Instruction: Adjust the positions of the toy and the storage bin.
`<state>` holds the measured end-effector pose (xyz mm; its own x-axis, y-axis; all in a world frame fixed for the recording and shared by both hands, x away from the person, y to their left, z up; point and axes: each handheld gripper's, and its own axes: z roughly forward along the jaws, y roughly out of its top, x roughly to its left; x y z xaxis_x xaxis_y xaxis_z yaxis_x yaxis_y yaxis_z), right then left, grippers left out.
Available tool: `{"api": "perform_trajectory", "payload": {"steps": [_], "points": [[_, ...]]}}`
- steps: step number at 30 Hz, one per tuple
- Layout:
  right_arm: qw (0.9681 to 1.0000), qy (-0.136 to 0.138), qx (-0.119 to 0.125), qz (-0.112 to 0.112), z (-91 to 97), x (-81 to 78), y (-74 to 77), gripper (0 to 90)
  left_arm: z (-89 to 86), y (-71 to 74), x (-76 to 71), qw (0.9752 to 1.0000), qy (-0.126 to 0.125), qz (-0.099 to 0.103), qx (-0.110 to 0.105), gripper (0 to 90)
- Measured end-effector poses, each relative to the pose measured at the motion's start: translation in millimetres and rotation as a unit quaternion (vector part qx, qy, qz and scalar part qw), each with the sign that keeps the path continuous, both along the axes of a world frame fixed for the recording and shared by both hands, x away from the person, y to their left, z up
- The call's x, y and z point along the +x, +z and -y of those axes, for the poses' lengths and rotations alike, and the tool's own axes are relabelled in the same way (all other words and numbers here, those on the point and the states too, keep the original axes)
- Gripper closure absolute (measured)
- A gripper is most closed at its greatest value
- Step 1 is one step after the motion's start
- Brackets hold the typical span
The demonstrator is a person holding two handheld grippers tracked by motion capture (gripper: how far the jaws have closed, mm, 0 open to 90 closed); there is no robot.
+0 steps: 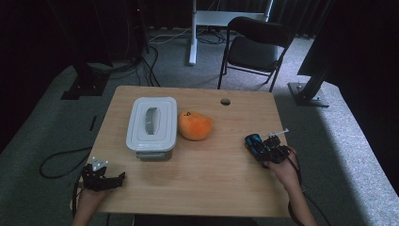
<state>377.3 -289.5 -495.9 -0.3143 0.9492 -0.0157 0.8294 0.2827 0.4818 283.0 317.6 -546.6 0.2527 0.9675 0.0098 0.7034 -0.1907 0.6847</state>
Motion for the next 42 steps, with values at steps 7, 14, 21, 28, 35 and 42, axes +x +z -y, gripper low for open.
{"api": "perform_trajectory", "payload": {"steps": [7, 14, 21, 28, 35, 42], "points": [[0.9988, -0.048, -0.005, 0.010, 14.5, -8.0, -4.9, 24.0, 0.0, 0.0, 0.0, 1.0000, 0.000, 0.000, 0.000, 0.3], [0.9987, -0.049, -0.001, 0.010, 17.1, -13.6, -17.4, 23.9, 0.0, 0.0, 0.0, 1.0000, 0.000, 0.000, 0.000, 0.3], [0.9989, -0.043, 0.016, 0.011, 22.3, -14.6, -25.8, 23.3, 0.1, 0.0, 0.0, 1.0000, 0.000, 0.000, 0.000, 0.3], [0.9985, -0.044, 0.025, 0.021, 22.6, -12.0, -18.1, 21.5, 0.1, 0.0, 0.0, 1.0000, 0.000, 0.000, 0.000, 0.3], [0.9997, -0.021, 0.013, 0.005, 17.1, 0.8, -20.0, 19.6, 0.0, 0.0, 0.0, 1.0000, 0.000, 0.000, 0.000, 0.3], [0.9999, -0.007, 0.011, -0.005, 19.0, 8.4, -28.5, 23.1, 0.0, 0.0, 0.0, 1.0000, 0.000, 0.000, 0.000, 0.3]]}}
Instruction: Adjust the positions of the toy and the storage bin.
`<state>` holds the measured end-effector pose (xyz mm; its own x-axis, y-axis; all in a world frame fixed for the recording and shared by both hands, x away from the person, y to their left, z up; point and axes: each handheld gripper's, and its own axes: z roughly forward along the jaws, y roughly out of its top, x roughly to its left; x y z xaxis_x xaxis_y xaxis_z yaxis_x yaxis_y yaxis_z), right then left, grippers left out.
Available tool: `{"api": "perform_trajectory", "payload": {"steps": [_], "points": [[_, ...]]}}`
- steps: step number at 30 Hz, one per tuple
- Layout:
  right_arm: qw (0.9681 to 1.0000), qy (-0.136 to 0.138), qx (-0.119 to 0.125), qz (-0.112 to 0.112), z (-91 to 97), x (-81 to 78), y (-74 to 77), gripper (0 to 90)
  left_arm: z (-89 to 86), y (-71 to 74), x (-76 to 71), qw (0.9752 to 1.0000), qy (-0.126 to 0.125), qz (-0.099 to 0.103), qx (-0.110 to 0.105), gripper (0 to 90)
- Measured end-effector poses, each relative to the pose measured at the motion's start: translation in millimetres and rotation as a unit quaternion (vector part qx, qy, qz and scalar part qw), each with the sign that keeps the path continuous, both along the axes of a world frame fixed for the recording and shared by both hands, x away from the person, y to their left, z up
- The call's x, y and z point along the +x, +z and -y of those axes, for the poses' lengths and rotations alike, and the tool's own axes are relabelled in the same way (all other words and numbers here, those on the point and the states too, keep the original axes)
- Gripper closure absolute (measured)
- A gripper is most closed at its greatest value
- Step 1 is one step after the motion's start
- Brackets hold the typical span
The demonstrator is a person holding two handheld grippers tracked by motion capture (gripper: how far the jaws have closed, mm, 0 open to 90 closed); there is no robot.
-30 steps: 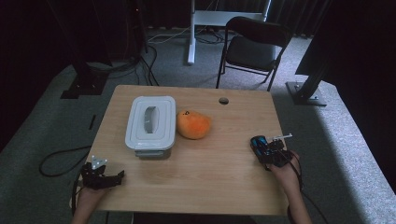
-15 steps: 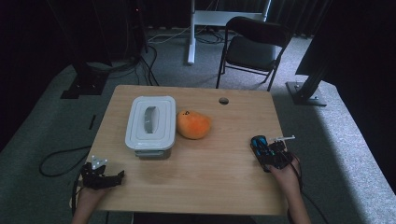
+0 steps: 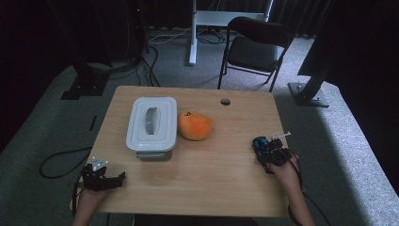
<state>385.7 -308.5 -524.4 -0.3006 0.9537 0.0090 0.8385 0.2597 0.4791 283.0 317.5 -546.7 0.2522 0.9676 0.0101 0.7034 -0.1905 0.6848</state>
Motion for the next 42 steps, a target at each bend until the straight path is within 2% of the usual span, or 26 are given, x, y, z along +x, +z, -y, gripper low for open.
{"api": "perform_trajectory", "payload": {"steps": [3, 5, 7, 8, 9, 13, 14, 16, 18, 24, 25, 27, 31, 33, 42], "points": [[0.9998, -0.014, 0.005, 0.015, 1.5, -2.8, -2.7, 19.6, 0.0, 0.0, 0.0, 1.0000, 0.000, 0.000, 0.000, 0.3], [0.9995, -0.024, 0.006, 0.021, 2.2, -4.2, -5.1, 11.1, 0.0, 0.0, 0.0, 1.0000, 0.000, 0.000, 0.000, 0.3], [0.9993, -0.026, 0.008, 0.024, 3.0, -4.4, -6.5, 11.2, 0.0, 0.0, 0.0, 1.0000, 0.000, 0.000, 0.000, 0.3], [0.9995, -0.022, 0.006, 0.021, 3.9, -3.7, -6.2, 11.2, 0.0, 0.0, 0.0, 1.0000, 0.000, 0.000, 0.000, 0.3], [0.9999, -0.006, 0.003, 0.014, 4.2, -2.8, -5.4, 10.5, 0.0, 0.0, 0.0, 1.0000, 0.000, 0.000, 0.000, 0.3], [0.9999, 0.010, 0.002, 0.010, 2.6, -1.6, -4.9, 10.5, 0.0, 0.0, 0.0, 1.0000, 0.000, 0.000, 0.000, 0.3], [0.9999, 0.013, 0.003, 0.007, 1.5, -1.4, -4.6, 12.8, 0.0, 0.0, 0.0, 1.0000, 0.000, 0.000, 0.000, 0.3], [0.9996, 0.021, 0.003, 0.020, 0.0, -3.4, -2.5, 24.6, 0.0, 0.0, 0.0, 1.0000, 0.000, 0.000, 0.000, 0.3], [0.9997, 0.005, 0.006, 0.024, 0.5, -4.7, -2.1, 25.5, -0.1, 0.0, 0.0, 1.0000, 0.000, 0.000, 0.000, 0.3], [0.9995, -0.014, 0.001, 0.028, -2.2, -9.6, -1.4, 25.7, 0.0, 0.0, 0.0, 1.0000, 0.000, 0.000, 0.000, 0.3], [0.9989, -0.026, 0.023, 0.032, 1.1, -11.2, 1.6, 26.6, 0.0, 0.0, 0.0, 1.0000, 0.000, 0.000, 0.000, 0.3], [0.9985, -0.031, 0.025, 0.037, 2.3, -13.2, 5.4, 26.6, 0.0, 0.0, 0.0, 1.0000, 0.000, 0.000, 0.000, 0.3], [0.9984, -0.035, 0.016, 0.041, 3.6, -19.8, 12.4, 26.7, 0.0, 0.0, 0.0, 1.0000, 0.000, 0.000, 0.000, 0.3], [0.9982, -0.038, 0.019, 0.043, 7.0, -24.6, 14.2, 26.7, 0.0, 0.0, 0.0, 1.0000, 0.000, 0.000, 0.000, 0.3], [0.9941, -0.085, 0.035, 0.058, 28.8, -44.8, 18.1, 26.8, 0.0, 0.0, 0.0, 1.0000, 0.000, 0.000, 0.000, 0.3]]}}
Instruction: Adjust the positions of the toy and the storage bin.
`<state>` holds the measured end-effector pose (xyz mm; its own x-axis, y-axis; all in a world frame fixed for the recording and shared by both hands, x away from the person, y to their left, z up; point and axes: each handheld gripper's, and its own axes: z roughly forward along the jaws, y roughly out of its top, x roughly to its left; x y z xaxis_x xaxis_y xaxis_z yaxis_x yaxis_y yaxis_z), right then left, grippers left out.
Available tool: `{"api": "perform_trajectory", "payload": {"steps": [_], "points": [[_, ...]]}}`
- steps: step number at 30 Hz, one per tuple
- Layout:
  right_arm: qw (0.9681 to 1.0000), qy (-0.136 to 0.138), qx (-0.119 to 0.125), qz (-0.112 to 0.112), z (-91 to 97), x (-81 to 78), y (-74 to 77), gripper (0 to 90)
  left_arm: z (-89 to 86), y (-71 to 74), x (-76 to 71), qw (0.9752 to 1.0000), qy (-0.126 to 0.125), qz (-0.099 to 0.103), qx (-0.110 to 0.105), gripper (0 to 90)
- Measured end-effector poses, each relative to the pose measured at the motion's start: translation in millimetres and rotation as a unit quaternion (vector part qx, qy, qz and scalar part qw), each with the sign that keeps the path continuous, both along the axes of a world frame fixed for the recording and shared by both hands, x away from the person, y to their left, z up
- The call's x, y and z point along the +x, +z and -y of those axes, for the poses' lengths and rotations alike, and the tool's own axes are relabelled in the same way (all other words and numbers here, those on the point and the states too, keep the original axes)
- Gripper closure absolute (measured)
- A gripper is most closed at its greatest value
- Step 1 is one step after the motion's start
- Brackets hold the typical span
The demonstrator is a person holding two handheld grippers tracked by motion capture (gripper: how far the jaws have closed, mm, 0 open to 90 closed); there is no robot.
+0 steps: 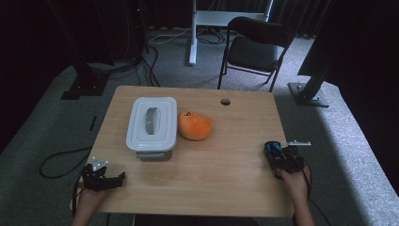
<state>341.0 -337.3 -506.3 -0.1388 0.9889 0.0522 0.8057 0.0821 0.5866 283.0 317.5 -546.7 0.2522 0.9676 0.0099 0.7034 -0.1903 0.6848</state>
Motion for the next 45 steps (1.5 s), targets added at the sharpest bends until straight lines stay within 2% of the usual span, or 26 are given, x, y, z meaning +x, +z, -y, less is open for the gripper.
{"api": "perform_trajectory", "payload": {"steps": [3, 7, 12, 19, 22, 29, 30, 39, 45], "points": [[1.0000, -0.009, -0.002, 0.000, 2.3, -1.1, -2.2, 26.8, 0.0, 0.0, 0.0, 1.0000, 0.000, 0.000, 0.000, 0.3], [0.9994, -0.022, -0.027, 0.000, 0.5, 1.8, -7.7, 26.8, 0.0, 0.0, 0.0, 1.0000, 0.000, 0.000, 0.000, 0.3], [0.9993, -0.019, -0.030, -0.008, 0.2, 3.3, -18.4, 26.6, 0.0, 0.0, -0.1, 1.0000, 0.000, 0.000, 0.000, 0.3], [0.9994, -0.010, -0.031, -0.008, 1.0, 2.1, -19.4, 24.2, 0.2, -0.1, 0.0, 1.0000, 0.001, 0.000, 0.000, 0.3], [0.9997, -0.010, -0.022, 0.002, 1.6, 1.4, -13.8, 18.7, 0.4, -0.1, 0.1, 1.0000, 0.002, 0.000, 0.000, 0.3], [0.9997, 0.005, -0.002, 0.024, 0.4, 0.1, 4.4, 13.9, 0.4, -0.1, 0.1, 1.0000, 0.002, 0.000, 0.000, 0.3], [0.9993, 0.018, 0.004, 0.031, -1.9, 0.0, 10.6, 12.6, 0.3, -0.1, 0.1, 1.0000, 0.002, 0.000, 0.000, 0.3], [0.9969, 0.057, 0.034, 0.042, -20.5, 4.8, 26.5, 11.3, 0.3, -0.1, 0.1, 1.0000, 0.002, 0.000, 0.000, 0.3], [0.9952, 0.076, 0.036, 0.050, -34.4, 10.8, 32.4, 11.3, 0.3, -0.1, 0.1, 1.0000, 0.002, 0.000, 0.000, 0.3]]}}
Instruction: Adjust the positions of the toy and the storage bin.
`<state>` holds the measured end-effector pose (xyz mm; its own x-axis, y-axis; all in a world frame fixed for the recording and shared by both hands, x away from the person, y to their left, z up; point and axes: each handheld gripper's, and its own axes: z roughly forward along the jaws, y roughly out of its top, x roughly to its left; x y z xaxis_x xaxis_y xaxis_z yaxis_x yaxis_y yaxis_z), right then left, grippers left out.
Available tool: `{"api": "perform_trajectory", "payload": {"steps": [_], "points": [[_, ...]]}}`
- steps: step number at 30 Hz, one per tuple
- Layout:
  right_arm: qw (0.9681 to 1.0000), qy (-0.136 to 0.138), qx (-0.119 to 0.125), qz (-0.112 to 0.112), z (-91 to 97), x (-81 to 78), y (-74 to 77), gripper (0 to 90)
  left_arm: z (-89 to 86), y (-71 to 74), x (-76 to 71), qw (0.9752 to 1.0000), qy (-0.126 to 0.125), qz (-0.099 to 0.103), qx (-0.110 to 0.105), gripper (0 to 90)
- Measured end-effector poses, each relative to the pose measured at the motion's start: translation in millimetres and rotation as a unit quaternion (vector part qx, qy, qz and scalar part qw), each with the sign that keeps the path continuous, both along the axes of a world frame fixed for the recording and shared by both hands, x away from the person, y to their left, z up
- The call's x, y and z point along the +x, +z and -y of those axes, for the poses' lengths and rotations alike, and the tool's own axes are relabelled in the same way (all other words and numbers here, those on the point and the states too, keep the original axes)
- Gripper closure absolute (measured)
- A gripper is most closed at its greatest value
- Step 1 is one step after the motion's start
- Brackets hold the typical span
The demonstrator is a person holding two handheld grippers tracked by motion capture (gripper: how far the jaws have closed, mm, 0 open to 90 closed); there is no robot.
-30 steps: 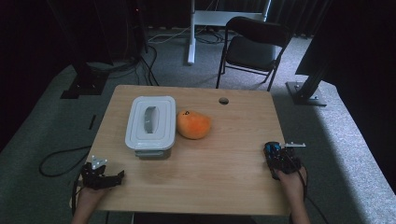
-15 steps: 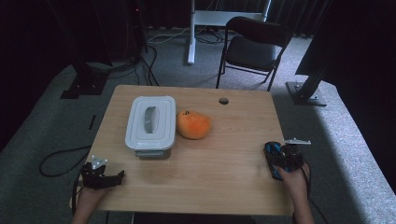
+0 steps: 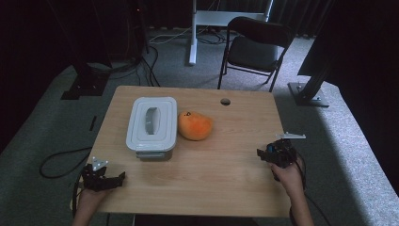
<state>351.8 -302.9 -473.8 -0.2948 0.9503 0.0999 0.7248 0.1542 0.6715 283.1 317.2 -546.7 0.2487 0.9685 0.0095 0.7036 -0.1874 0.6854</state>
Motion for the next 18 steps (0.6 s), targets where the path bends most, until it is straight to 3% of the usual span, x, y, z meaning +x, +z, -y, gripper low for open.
{"api": "perform_trajectory", "payload": {"steps": [11, 12, 18], "points": [[0.9995, 0.032, 0.007, 0.007, -19.7, 10.7, 9.2, 11.4, 0.0, 0.0, 0.0, 1.0000, 0.000, 0.000, 0.000, 0.3], [0.9990, 0.041, 0.017, 0.008, -23.8, 12.9, 11.6, 12.8, 0.0, 0.0, 0.0, 1.0000, 0.000, 0.000, 0.000, 0.3], [0.9975, 0.064, 0.025, 0.014, -37.5, 20.0, 16.1, 12.8, -0.1, 0.0, 0.0, 1.0000, 0.000, 0.000, 0.000, 0.3]]}}
